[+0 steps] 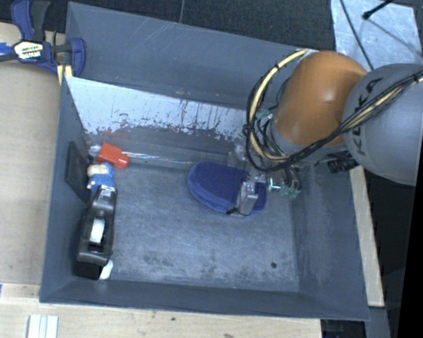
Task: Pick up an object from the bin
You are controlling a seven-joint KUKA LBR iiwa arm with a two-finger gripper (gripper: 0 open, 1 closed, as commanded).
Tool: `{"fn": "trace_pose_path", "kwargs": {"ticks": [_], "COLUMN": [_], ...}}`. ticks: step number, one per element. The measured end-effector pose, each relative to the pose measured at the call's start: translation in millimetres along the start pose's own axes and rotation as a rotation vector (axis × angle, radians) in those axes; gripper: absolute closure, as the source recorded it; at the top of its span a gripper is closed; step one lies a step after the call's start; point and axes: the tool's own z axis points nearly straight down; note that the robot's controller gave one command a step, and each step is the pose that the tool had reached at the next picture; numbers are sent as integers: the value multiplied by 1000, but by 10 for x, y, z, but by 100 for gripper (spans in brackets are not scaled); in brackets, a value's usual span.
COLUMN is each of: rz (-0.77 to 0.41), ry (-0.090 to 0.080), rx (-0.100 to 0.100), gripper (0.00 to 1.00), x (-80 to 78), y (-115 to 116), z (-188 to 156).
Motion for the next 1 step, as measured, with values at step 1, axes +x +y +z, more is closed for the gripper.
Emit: {"fn": "trace_pose_path", "kwargs": {"ticks": [1], "rz": [51], "ry": [-2], "rx": [-1], "gripper": [0], "x": [-147], "y": [-228], "z": [579]}}
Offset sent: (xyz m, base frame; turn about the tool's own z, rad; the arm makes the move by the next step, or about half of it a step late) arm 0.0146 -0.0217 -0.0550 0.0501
